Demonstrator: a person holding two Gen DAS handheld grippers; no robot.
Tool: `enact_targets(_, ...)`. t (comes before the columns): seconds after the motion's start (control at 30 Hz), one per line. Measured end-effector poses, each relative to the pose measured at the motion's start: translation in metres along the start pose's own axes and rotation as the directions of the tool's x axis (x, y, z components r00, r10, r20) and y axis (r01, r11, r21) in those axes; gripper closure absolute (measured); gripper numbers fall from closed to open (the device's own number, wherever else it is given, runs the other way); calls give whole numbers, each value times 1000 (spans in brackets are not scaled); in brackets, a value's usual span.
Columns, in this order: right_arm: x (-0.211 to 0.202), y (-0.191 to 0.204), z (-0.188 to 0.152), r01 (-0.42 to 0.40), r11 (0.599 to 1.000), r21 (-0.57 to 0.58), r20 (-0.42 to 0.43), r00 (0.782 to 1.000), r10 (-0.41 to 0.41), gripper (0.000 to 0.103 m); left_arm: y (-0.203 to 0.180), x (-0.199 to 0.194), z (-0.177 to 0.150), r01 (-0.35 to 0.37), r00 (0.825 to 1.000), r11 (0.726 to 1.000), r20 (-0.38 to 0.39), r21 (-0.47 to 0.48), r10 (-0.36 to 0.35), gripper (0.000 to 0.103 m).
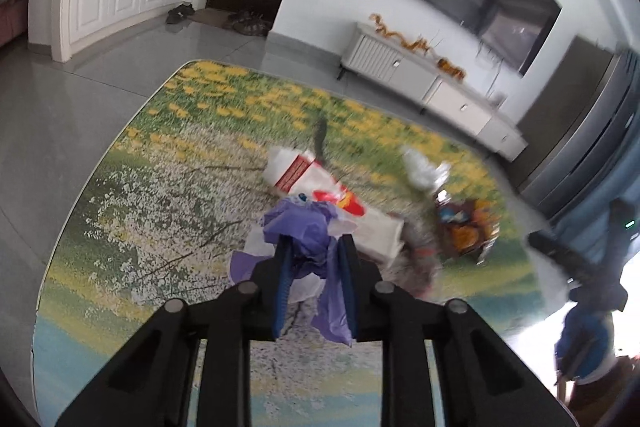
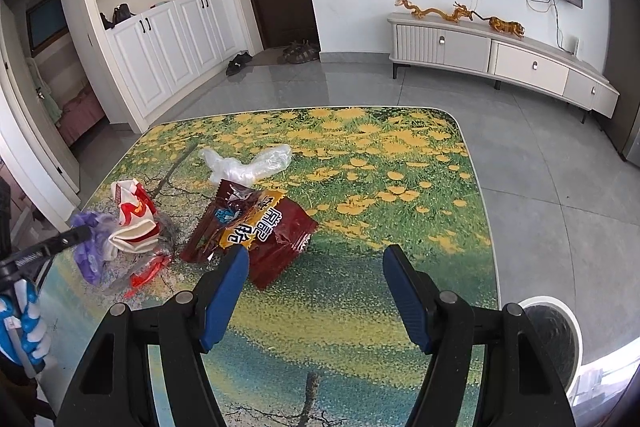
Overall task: Collect trash
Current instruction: 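Grasp the purple gloves with the left tool while the right tool grasps the brown snack bag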
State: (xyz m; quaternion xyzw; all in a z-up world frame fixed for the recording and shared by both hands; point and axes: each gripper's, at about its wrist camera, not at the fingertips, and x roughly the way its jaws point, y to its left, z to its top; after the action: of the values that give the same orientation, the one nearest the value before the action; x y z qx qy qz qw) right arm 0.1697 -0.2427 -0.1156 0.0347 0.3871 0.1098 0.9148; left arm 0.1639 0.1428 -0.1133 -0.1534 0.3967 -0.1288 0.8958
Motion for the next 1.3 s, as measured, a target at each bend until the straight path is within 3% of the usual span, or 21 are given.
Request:
enact_targets(0.07,1,0,0,-3,1000,-1,-3,1000,3,36,5,-9,4,56,998,998,13,-28,-55,82)
enact_targets(0.17,4,1,-1,-7,1000,-6,-8,1000,7,36,9,-18,8,78,997,996,31,-49,-76,82)
enact_targets(0.57,28,20,16,-59,991,-116,-17,998,57,20,7,-26,9,74,997,996,37,-45,-72,82)
enact_targets(0.73,54,33,23,-147,974,-175,-70,988,137,18,3,-25,7,75,997,996,32,-43,-74,82)
enact_targets(0.83,67,44,23,-163,949,-268,-100,985,141,16,4,-26,7,71,997,996,31,-45,-70,82)
enact_targets(1.0,81,51,20,-194,929,-314,-142,978,156,16,7,-26,6,63,998,997,32,-53,-61,82)
enact_targets(1.03,83,51,19,-197,929,-313,-148,977,157,16,6,-26,5,62,998,997,32,-53,-61,82)
enact_targets(1.1,86,50,19,-209,929,-305,-155,973,168,30,5,-26,5,60,998,997,32,-50,-59,82)
enact_targets(1.17,89,50,18,-222,928,-299,-167,970,179,49,4,-27,4,60,998,997,34,-48,-59,82)
enact_targets(1.3,91,51,10,-240,924,-297,-197,962,186,60,4,-32,4,61,997,997,45,-51,-59,82)
